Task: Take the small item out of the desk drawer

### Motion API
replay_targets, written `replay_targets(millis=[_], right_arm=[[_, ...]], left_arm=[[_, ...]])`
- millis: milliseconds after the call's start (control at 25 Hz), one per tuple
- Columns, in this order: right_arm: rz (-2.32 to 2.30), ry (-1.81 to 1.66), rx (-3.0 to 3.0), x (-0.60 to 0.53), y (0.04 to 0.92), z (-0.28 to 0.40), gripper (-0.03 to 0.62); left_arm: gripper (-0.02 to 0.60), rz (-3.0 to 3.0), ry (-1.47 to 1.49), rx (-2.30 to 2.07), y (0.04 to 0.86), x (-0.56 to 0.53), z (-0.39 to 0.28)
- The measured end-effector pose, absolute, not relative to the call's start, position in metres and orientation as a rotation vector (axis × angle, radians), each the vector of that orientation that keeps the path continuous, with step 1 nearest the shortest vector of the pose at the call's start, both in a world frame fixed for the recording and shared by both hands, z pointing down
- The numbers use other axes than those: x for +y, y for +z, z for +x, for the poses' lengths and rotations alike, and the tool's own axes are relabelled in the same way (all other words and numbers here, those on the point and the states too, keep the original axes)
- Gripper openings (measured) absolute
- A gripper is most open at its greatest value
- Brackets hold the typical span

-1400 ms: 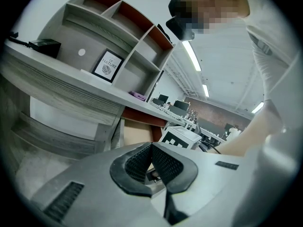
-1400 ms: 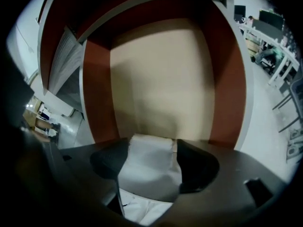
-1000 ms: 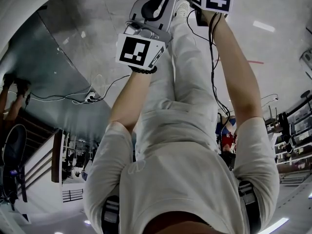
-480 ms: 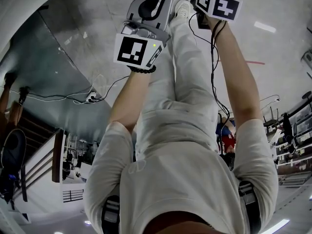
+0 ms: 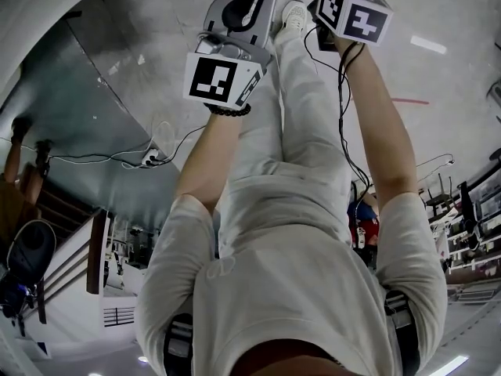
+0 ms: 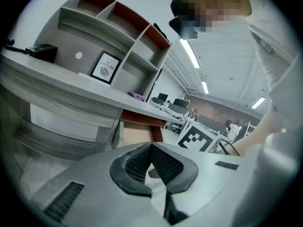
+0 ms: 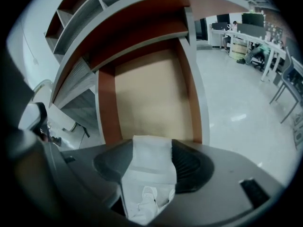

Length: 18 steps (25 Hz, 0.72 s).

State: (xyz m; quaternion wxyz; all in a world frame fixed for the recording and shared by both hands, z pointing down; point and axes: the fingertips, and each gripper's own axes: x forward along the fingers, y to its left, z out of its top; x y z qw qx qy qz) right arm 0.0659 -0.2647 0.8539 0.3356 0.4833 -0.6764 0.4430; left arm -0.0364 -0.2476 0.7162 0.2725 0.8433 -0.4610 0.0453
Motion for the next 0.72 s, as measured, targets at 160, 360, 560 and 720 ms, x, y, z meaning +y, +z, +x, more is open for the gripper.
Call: replay_targets(millis=[160,360,560,720], right_arm=[[1.269,1.165,-1.784,-0.262,0.841,0.067,0.256],[1.301,1.169,-1.815,-0.261,0.814,0.070,0.256],[1.364,1.188,-1.847,-0.264,0.774,0.072,0.256],[1.384,1.168,-1.887,-0.259,0.735,0.078,0.255]], left_arm=[[-0.002,2.281,0.124,-1.245,0.706,-0.247,-0.034],[-0.002,2.290,0.122,-1.252,0.686,-0.244,-0.034],[-0.002,2.312,0.124,-1.274,0.659,-0.246,-0.041],[-0.002,2.322,0.125,-1.287,0.630,-0.244,-0.038]])
